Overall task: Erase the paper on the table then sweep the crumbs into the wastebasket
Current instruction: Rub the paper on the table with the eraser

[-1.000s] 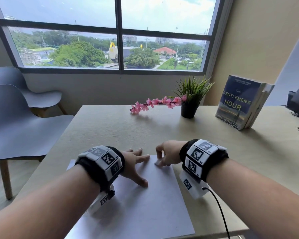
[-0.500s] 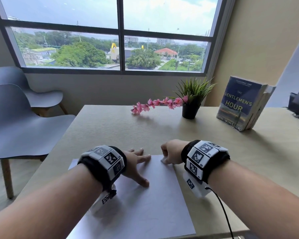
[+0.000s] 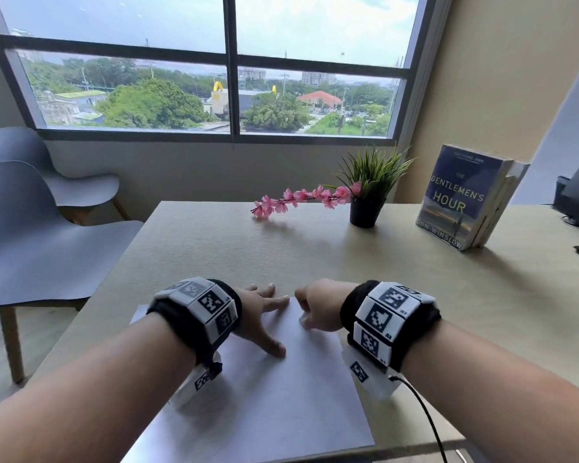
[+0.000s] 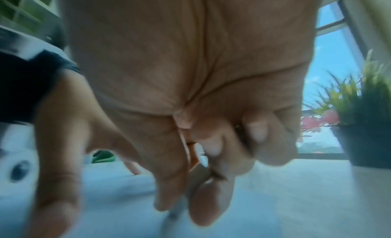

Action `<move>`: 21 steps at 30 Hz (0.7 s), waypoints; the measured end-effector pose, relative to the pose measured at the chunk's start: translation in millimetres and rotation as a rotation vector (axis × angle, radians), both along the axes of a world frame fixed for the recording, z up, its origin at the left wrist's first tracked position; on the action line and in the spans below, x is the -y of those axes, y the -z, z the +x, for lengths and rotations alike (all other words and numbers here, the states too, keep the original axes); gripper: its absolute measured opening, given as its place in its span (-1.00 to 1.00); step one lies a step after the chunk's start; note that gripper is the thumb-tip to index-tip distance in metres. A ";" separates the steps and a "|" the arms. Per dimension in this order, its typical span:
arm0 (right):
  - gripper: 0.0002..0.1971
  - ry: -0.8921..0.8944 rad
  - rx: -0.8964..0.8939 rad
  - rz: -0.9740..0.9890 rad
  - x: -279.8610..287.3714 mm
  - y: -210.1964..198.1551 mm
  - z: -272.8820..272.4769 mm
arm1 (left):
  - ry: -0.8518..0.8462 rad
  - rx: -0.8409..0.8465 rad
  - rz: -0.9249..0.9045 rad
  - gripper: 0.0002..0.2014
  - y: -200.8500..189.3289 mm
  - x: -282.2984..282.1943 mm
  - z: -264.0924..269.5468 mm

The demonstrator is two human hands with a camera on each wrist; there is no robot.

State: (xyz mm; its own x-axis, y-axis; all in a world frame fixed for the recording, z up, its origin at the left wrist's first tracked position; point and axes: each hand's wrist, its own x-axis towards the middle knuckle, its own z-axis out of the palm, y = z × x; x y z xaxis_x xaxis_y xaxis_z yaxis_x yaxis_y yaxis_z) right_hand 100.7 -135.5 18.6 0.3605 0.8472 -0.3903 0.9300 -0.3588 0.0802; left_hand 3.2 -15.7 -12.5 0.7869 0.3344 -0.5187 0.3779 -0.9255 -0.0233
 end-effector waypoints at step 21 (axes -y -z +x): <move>-0.77 0.062 -0.036 0.009 1.8 -3.4 14.0 | -0.006 -0.010 -0.004 0.04 -3.5 2.0 -1.1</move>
